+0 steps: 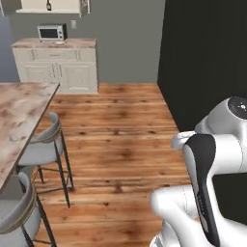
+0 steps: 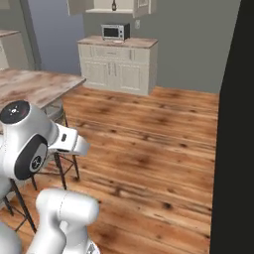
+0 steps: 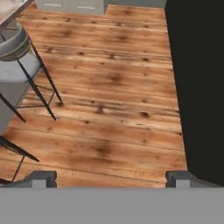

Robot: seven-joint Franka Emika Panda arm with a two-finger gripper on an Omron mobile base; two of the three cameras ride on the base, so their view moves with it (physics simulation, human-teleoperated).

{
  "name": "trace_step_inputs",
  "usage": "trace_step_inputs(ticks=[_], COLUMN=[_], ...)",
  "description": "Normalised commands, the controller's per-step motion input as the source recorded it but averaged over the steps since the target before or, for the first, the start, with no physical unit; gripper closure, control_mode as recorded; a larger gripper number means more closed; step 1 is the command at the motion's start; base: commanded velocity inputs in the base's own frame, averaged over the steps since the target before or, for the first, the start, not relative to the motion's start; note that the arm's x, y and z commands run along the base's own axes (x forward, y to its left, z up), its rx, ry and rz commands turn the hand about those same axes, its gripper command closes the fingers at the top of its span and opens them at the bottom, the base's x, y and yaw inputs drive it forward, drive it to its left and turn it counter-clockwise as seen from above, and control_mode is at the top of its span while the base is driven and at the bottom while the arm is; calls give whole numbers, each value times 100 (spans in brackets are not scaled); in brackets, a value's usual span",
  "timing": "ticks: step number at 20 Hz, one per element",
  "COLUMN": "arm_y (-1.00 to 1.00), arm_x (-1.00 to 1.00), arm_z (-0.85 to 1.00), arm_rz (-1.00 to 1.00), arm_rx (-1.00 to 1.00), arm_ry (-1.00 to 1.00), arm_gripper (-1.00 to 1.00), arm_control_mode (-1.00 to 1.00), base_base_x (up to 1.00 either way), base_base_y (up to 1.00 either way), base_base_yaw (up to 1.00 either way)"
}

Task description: Move the hot dog bun to the plate on the dining table and place the condiment next to that plate. Then navigate to the fridge and take the sausage and place it on the plate as well.

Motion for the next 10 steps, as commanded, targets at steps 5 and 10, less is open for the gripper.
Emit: trace_step_inputs(ticks=[5, 10], arm_y=[0, 0], arm_x=[0, 0], arm_z=[0, 0], arm_rz=[0, 0], arm_rx=[0, 0], arm_ry=[0, 0], arm_gripper=[-100, -100], arm_control_mode=[100, 100], base_base_x=[100, 100], base_base_y=[-50, -10], base_base_yaw=[-8, 0])
